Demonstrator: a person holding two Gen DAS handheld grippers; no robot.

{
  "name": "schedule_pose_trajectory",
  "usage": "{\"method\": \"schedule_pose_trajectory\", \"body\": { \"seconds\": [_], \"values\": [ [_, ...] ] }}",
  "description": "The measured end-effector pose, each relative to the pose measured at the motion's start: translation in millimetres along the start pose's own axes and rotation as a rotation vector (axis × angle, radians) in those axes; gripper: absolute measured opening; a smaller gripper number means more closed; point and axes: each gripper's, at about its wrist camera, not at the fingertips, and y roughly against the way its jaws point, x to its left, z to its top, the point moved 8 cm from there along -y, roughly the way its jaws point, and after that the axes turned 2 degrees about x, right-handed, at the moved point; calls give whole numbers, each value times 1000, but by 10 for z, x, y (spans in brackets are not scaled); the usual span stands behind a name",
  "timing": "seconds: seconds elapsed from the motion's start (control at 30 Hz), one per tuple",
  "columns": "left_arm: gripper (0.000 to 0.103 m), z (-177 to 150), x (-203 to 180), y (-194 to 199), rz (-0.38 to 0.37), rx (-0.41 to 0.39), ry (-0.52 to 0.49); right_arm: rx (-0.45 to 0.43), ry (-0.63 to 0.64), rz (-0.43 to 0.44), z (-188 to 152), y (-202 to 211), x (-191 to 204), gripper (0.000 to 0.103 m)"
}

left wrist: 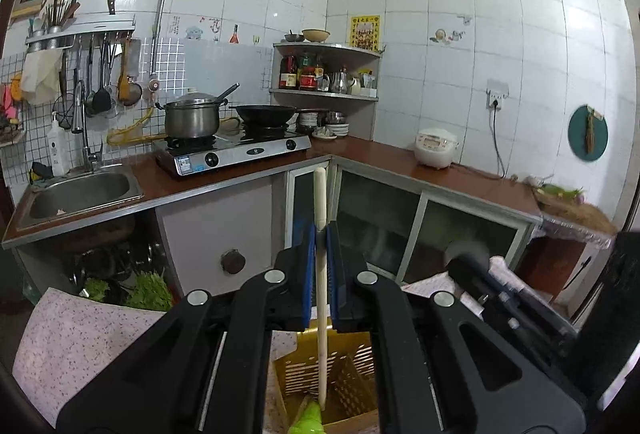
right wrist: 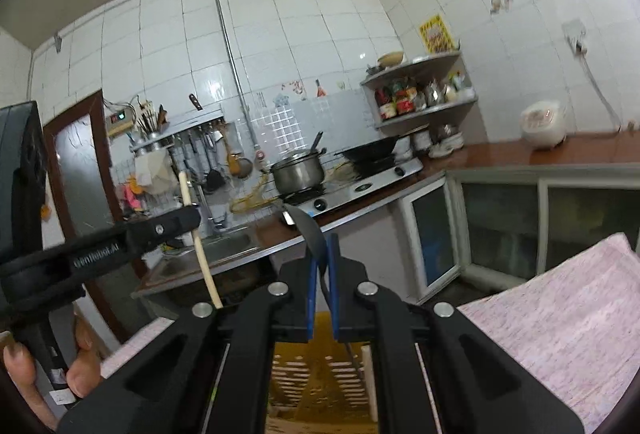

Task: Organize utensils
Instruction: 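Lower the chopstick and grey spoon into the yellow holder and open both tools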

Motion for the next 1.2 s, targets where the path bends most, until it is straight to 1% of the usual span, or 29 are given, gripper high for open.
{"method": "schedule_pose_trajectory", "body": {
  "seconds": [0.07,0.13,0.23,0.47,0.57,0.7,0.87,0.97,1.1,1.2],
  "values": [
    [4,-69,22,-41,3,7,-1,11,21,-11,-31,-26,0,5],
    [4,-131,45,-92,0,22,8,0,59,-37,-42,-15,2,5],
    [5,-243,103,-150,10,38,8,2,81,-43,-28,3,1,5],
    [5,-420,217,-190,3,73,32,12,48,-24,-34,31,-51,5],
    [6,-476,266,-200,3,84,44,12,72,-32,-65,79,-21,5],
    [6,-530,335,-187,1,93,60,17,63,-31,-97,160,-35,6],
    [6,-571,384,-174,-4,105,74,69,112,-70,-114,133,-22,6],
    [6,-585,376,-158,-10,111,73,100,110,-77,-127,118,-3,6],
    [6,-599,340,-123,-11,121,59,154,170,-102,-257,107,51,6],
    [6,-603,344,-115,-4,135,68,202,181,-152,-338,68,10,6]
  ]
}}
